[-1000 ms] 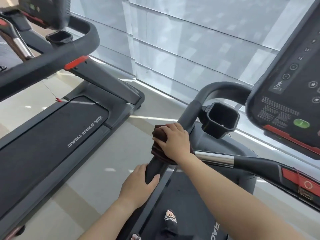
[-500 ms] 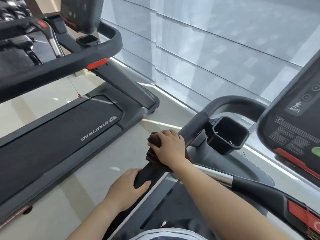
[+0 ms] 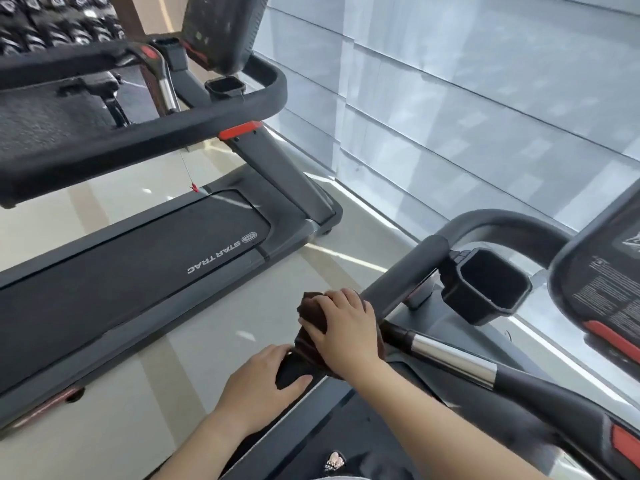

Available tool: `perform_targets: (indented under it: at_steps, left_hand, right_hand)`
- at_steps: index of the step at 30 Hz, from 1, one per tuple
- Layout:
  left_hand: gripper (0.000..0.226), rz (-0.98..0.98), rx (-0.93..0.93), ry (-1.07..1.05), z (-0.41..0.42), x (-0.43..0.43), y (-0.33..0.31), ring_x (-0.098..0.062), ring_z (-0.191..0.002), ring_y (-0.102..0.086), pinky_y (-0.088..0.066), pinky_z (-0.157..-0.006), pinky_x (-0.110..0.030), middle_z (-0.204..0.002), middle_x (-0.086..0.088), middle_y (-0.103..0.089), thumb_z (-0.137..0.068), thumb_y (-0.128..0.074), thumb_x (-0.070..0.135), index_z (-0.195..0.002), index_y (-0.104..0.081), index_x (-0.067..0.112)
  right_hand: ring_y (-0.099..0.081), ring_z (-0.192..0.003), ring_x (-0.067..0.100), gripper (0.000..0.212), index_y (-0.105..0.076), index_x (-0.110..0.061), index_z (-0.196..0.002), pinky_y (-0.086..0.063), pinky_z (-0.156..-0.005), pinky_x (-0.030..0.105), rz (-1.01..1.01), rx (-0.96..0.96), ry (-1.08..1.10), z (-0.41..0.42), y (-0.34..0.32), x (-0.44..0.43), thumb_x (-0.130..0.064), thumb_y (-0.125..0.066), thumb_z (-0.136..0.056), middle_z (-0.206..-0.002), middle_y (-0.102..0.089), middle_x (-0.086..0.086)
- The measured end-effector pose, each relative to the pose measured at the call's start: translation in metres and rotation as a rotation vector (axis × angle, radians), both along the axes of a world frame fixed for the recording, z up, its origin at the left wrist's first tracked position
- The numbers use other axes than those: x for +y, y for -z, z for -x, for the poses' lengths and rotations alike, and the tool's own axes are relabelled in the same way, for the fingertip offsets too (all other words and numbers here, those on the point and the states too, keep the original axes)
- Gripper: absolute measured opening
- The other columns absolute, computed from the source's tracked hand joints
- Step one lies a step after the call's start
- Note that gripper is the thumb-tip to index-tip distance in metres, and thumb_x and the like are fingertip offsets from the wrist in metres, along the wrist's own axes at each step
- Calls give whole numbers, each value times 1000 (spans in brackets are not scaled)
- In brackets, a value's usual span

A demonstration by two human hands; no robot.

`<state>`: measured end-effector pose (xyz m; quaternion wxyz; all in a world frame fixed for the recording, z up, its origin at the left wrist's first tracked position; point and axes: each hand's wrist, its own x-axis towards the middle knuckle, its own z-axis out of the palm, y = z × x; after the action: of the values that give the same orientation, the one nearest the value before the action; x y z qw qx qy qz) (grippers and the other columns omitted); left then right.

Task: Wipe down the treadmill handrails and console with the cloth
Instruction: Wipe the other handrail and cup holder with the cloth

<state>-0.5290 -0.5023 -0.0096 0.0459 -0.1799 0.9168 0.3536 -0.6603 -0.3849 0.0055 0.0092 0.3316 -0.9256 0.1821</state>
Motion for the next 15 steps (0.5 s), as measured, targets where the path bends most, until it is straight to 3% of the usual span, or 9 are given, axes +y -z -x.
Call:
perform_targets:
  at_steps: [5,10,15]
  left_hand:
    - [57,-38,-44,64,-52,-24,1,5,-96,-53,-44,-76,-16,-112,30,-50,-73,-43,72,-123,-41,46]
    - [60,-86,-37,99,-93,-41,4,4,-100,-51,-43,-80,-17,-117,28,-47,-74,-44,70,-128,-35,45]
    - [44,-109,28,154,-101,-47,4,-3,-94,-54,-43,-74,-19,-109,19,-55,-76,-48,60,-117,-40,47]
  right_hand:
    - [-45,-115,22,41,-60,-28,-113,-35,-92,42,-15,-16,140,5,-3,-10,-57,-47,-86,-118,-60,-6]
    - [-41,-116,21,37,-61,-28,-111,-34,-89,42,6,-18,295,-48,-5,-32,-53,-51,-86,-117,-59,-6]
    - [-44,-120,20,35,-63,-29,-109,-39,-90,42,143,-1,298,-124,2,-48,-50,-58,-82,-116,-60,-9]
